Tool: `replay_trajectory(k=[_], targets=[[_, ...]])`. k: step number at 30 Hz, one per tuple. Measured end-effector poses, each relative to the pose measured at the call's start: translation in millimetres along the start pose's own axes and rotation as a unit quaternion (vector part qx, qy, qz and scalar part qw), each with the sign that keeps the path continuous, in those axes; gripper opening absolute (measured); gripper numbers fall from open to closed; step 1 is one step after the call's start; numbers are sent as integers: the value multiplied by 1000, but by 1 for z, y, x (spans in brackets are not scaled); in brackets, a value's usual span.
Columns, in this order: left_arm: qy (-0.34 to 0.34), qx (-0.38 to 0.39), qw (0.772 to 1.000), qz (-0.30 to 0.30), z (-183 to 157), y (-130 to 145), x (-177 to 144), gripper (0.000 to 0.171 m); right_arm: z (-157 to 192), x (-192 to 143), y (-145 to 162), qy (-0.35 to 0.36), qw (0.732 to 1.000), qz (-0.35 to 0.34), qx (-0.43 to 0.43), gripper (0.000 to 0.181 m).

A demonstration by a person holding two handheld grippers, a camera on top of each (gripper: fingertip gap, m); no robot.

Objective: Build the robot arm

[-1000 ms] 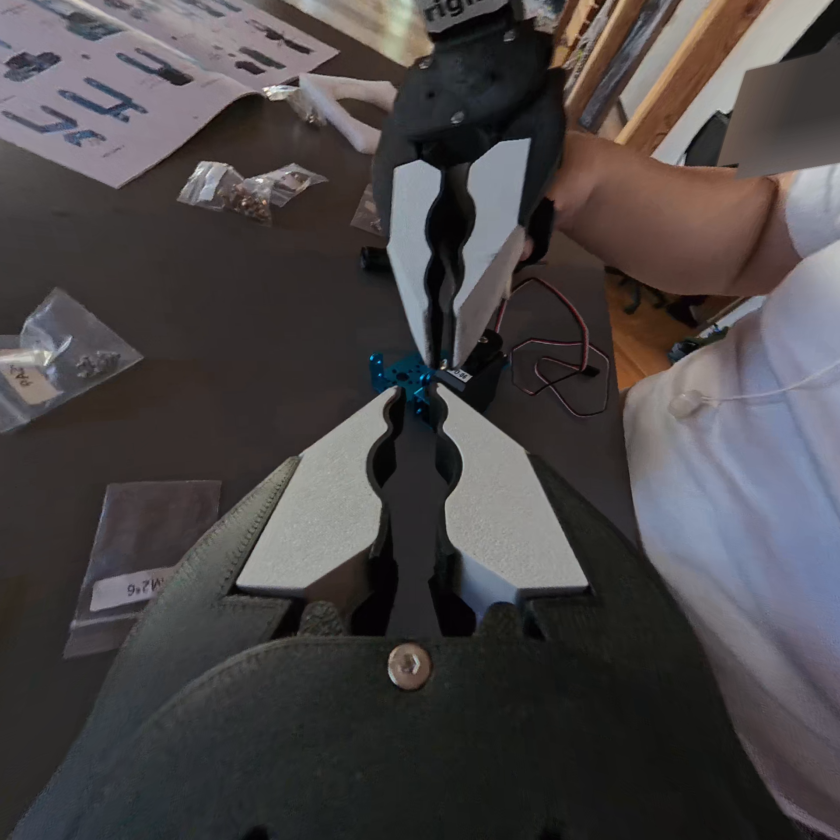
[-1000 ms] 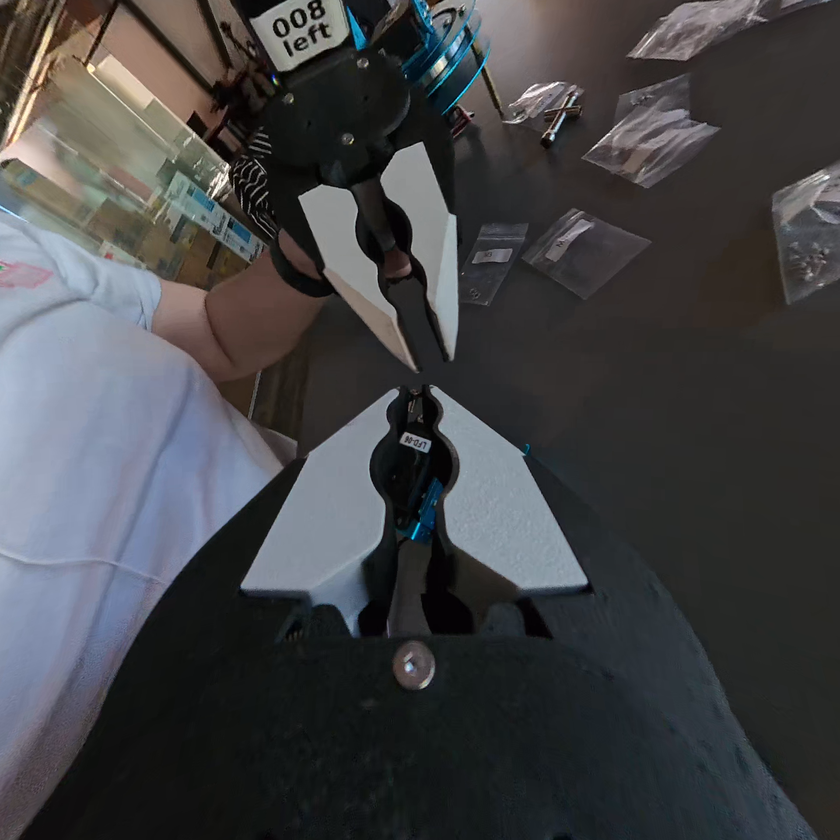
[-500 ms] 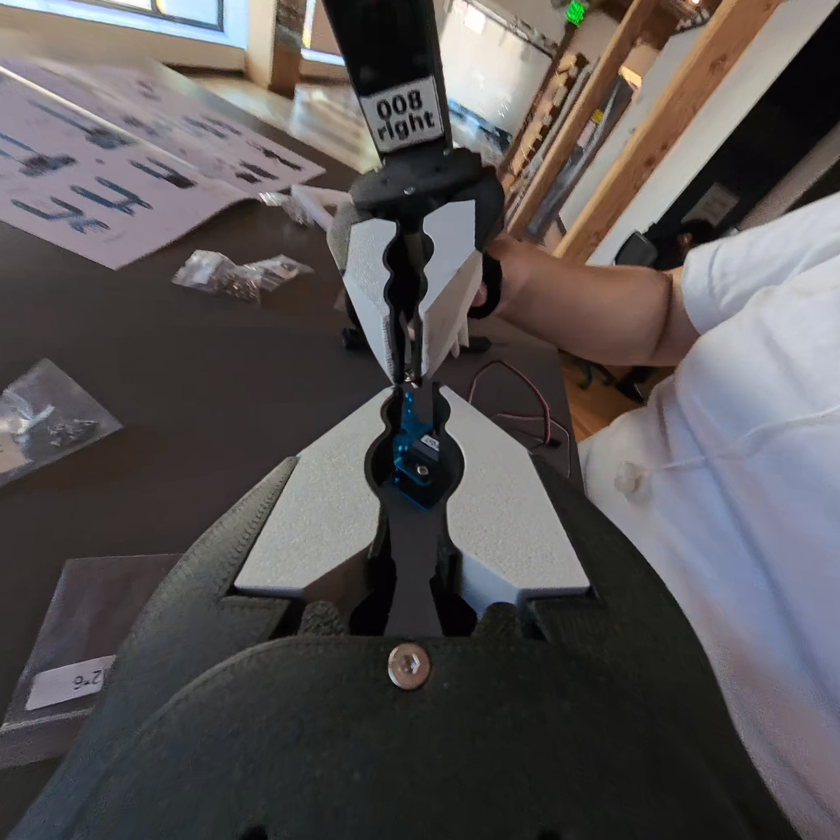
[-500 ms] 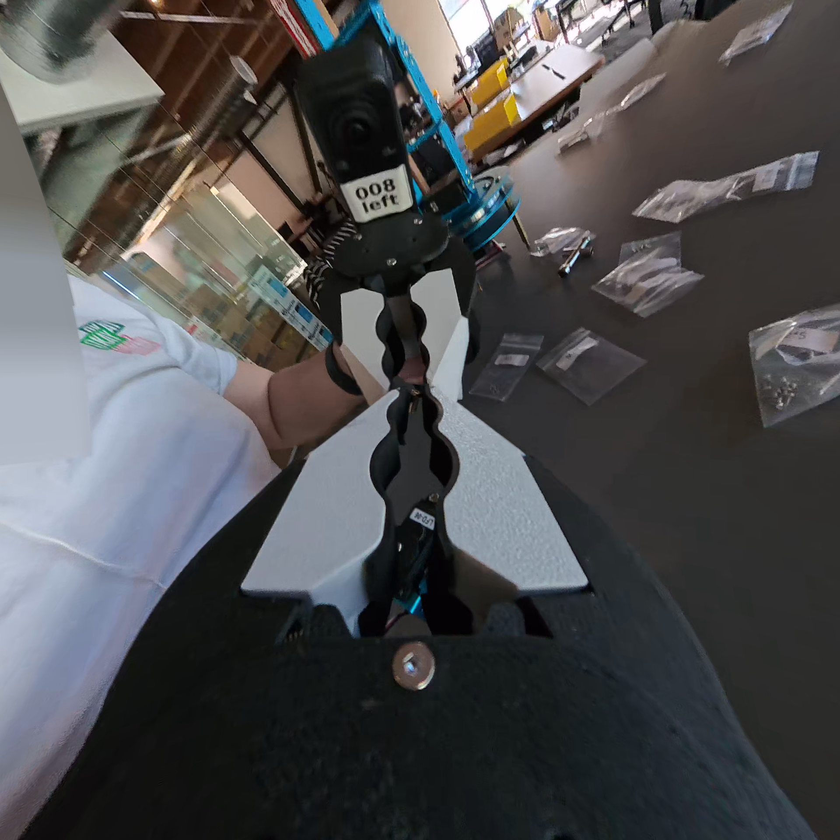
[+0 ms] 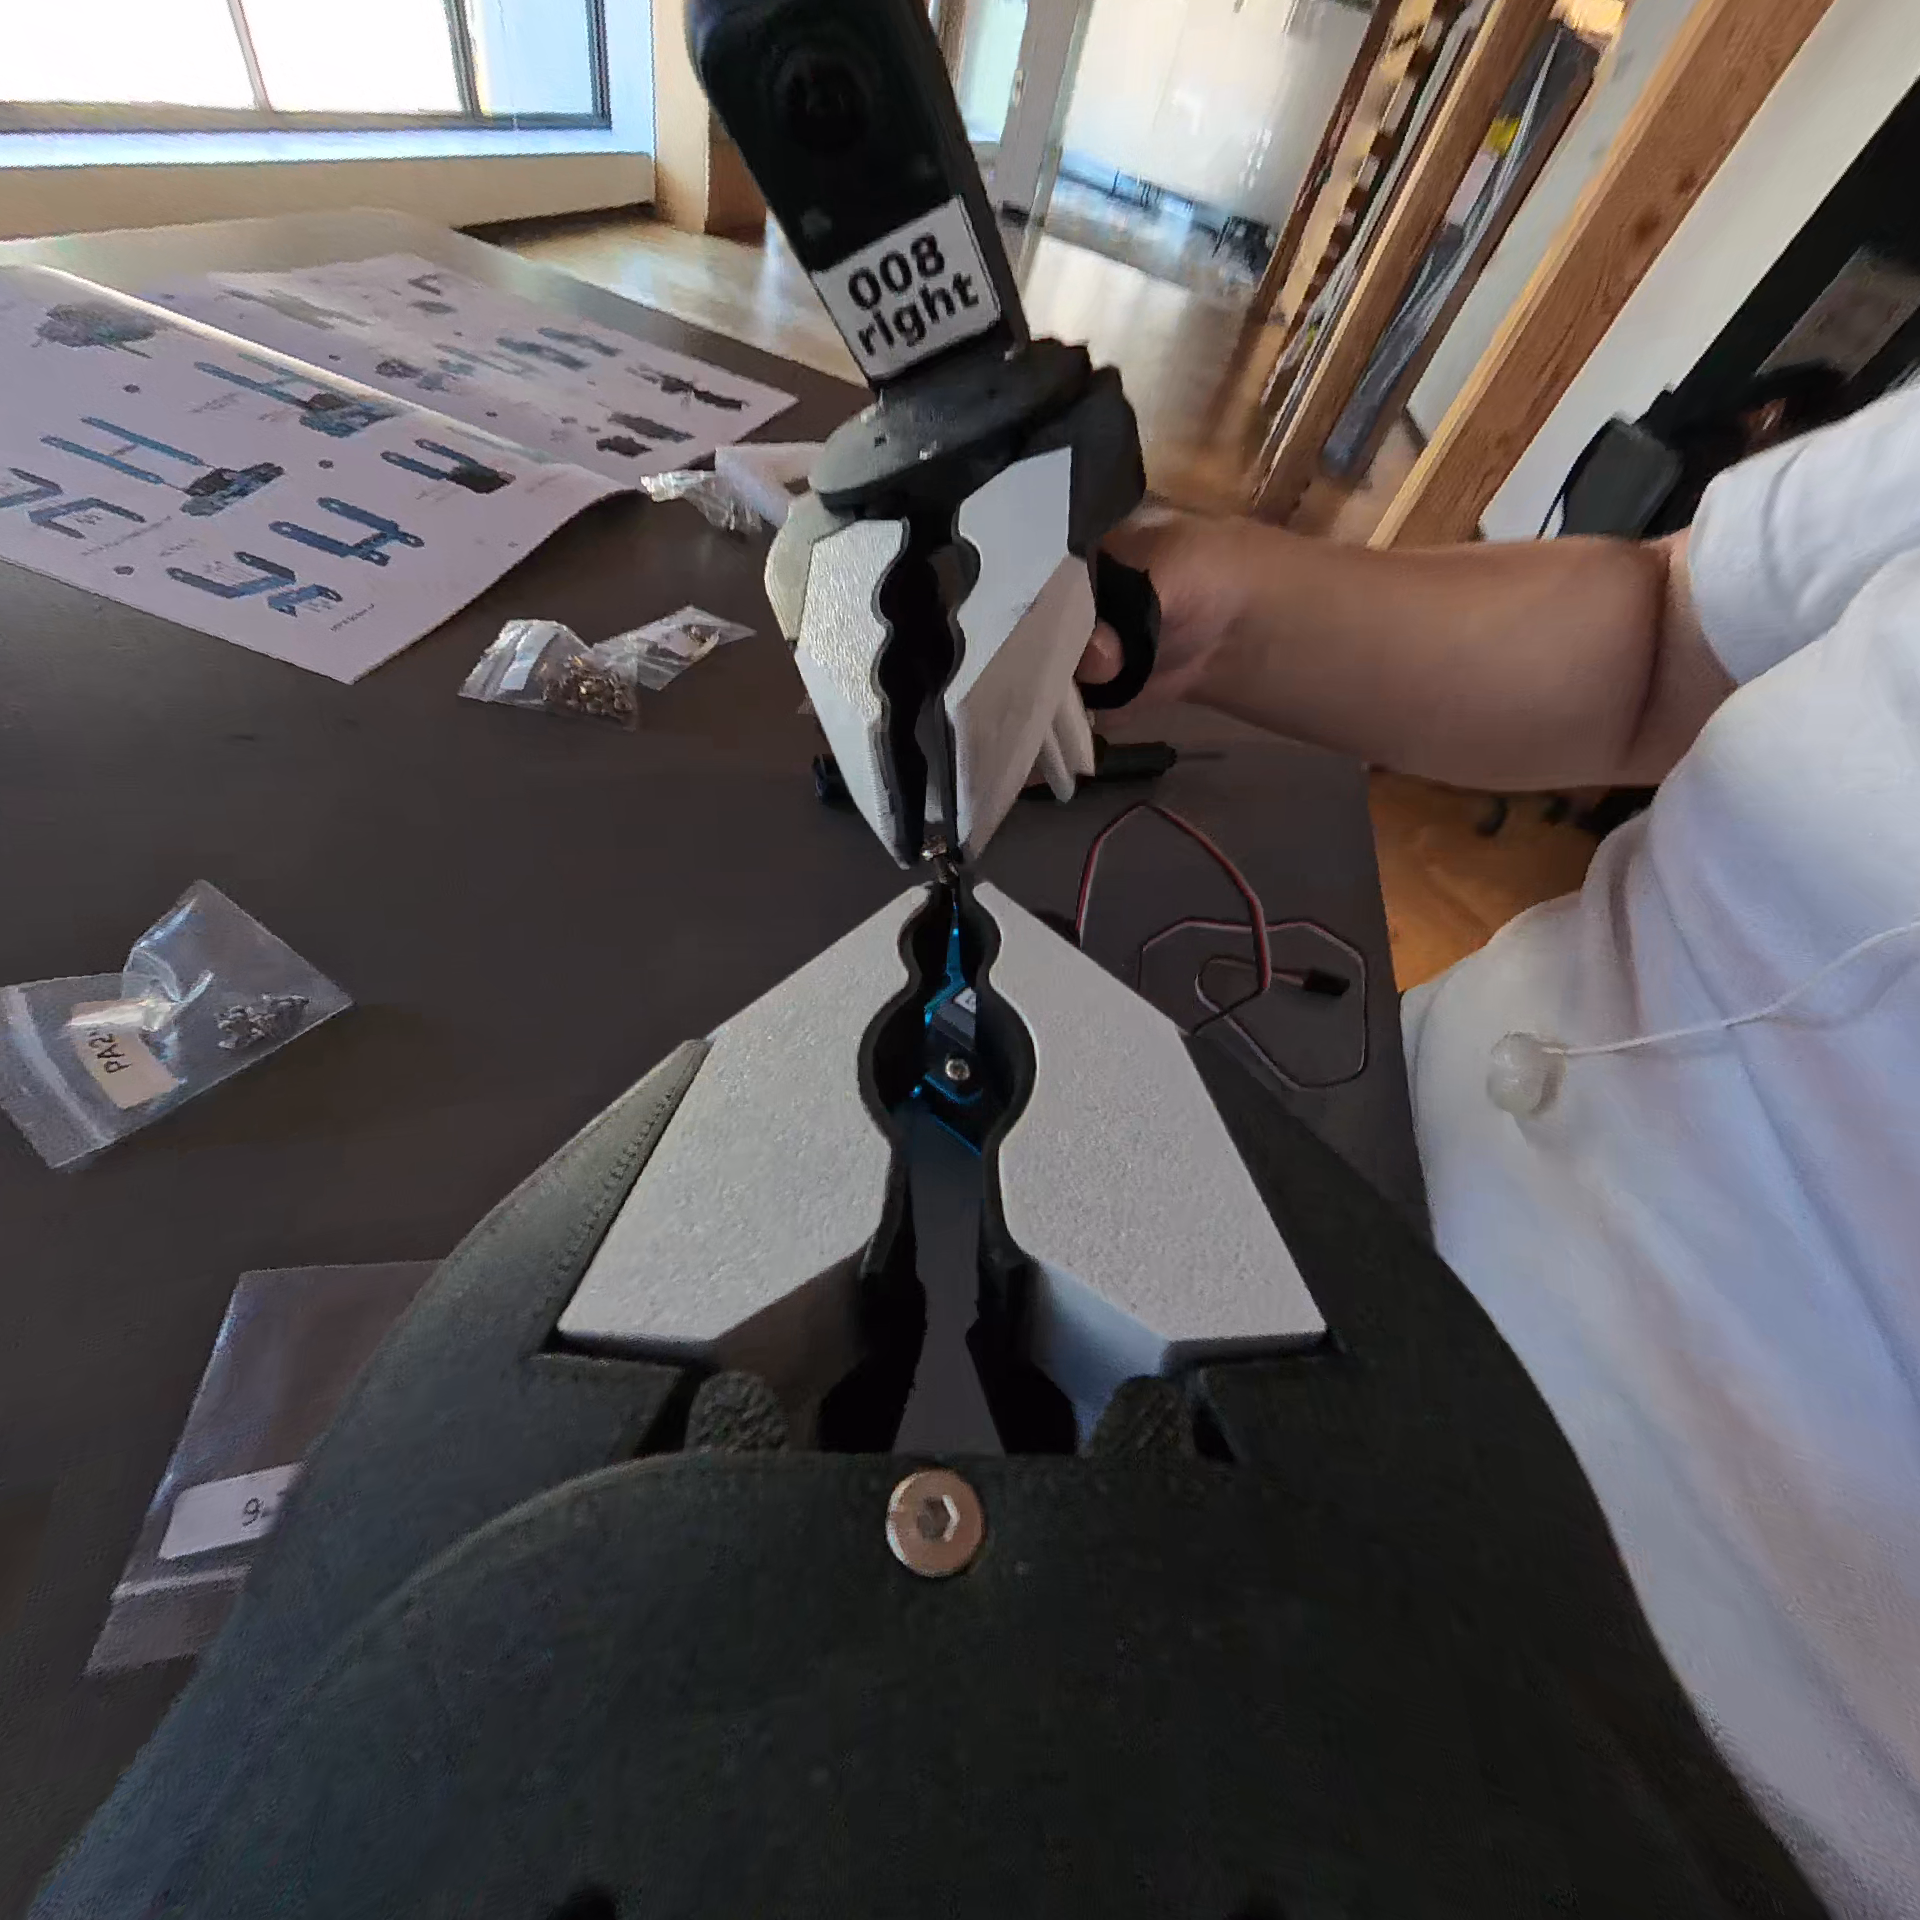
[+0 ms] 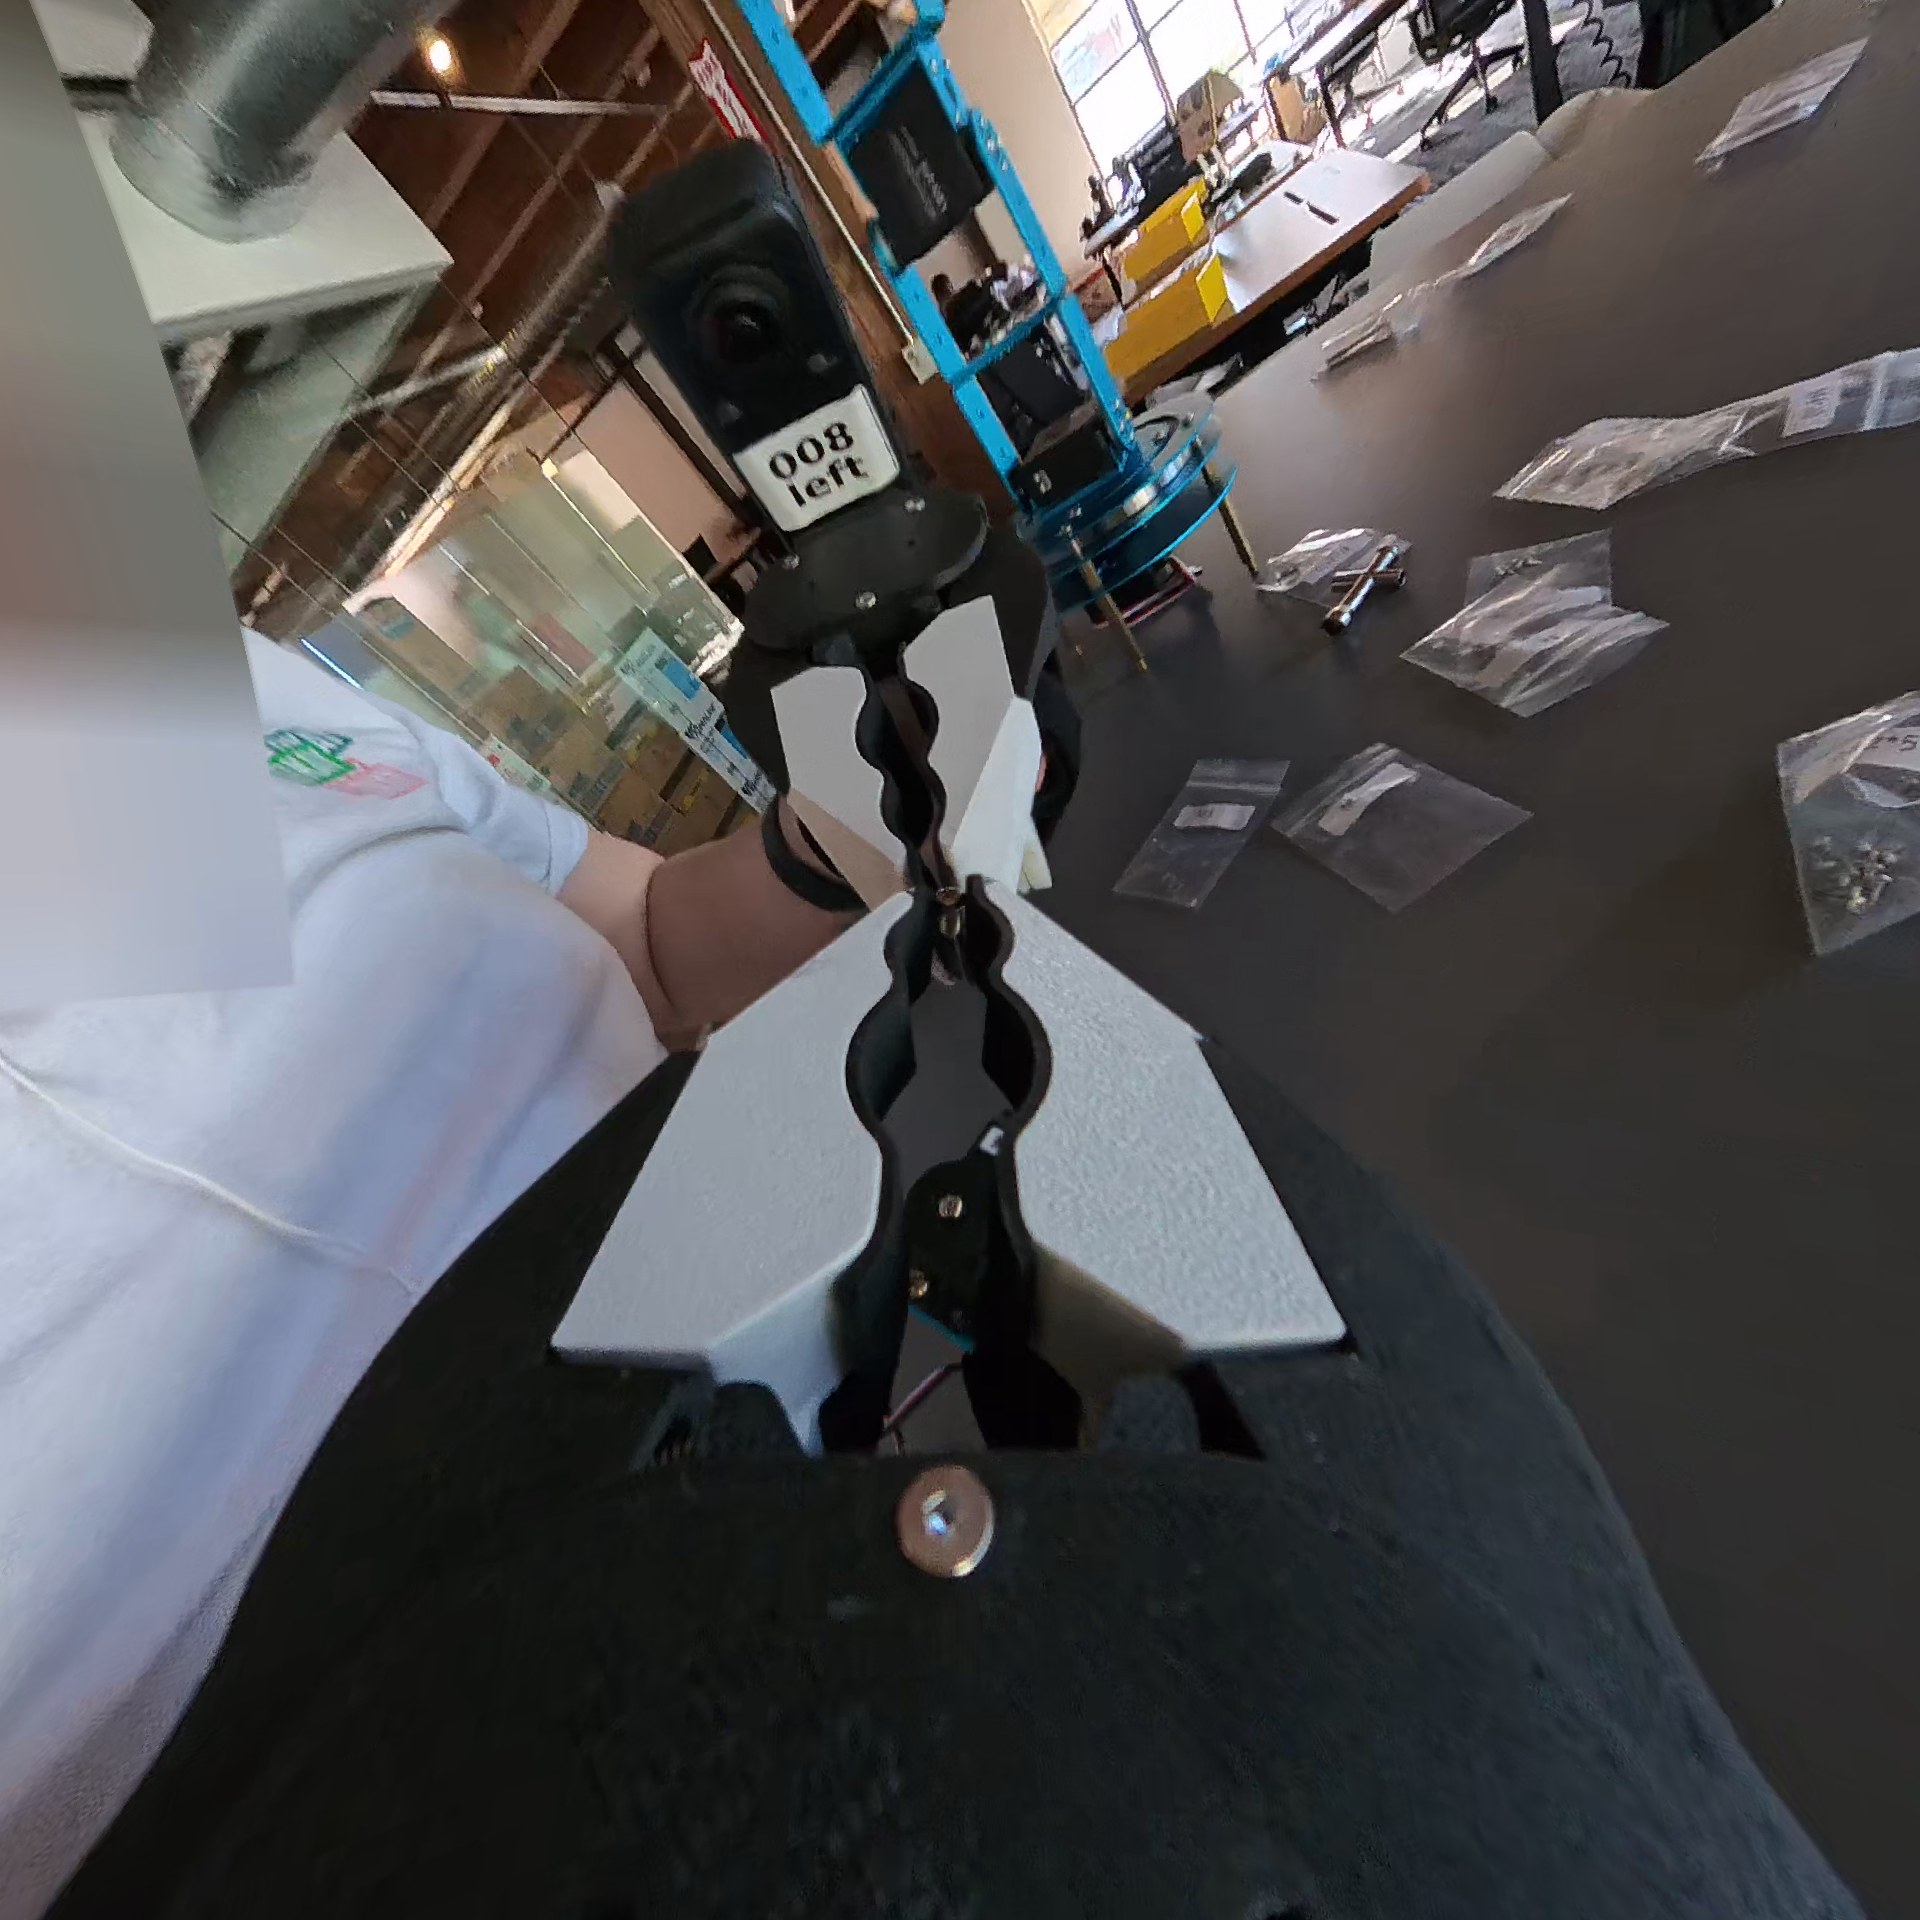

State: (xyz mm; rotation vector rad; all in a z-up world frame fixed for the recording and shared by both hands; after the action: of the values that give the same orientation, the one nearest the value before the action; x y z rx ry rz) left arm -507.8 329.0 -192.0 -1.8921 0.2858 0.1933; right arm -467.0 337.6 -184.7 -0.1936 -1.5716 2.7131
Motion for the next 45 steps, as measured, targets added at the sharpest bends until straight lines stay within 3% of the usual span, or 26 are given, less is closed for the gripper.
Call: replay_trajectory(k=[12,25,31,37,41,45], targets=[[-86,73,988,105,4,9,3,0,-4,-3,13,27,997,56,-37,5],[-121,78,982,122,13,15,-4,0,-2,-6,14,48,992,92,-70,5],[-151,40,978,141,26,40,-18,0,-19,-17,29,125,957,243,-100,5],[-155,34,972,172,25,60,-10,0,-14,-9,36,107,904,386,-148,5],[-156,34,970,183,27,64,-10,0,-10,-3,29,44,864,469,-177,5],[-152,17,973,174,25,65,-16,0,-9,7,27,-41,857,507,-80,5]])
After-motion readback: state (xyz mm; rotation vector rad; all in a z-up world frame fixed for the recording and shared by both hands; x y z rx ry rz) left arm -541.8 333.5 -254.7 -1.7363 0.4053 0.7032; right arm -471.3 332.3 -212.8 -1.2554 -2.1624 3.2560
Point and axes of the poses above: each gripper's, where its closed fingertips meet, x out along the fingers, y out of its underside, z = x × y across the jaws, the point moved 3 cm from there along -x, back along the fingers, and after that the axes turned 6 degrees about -x, right-handed, at the moved point
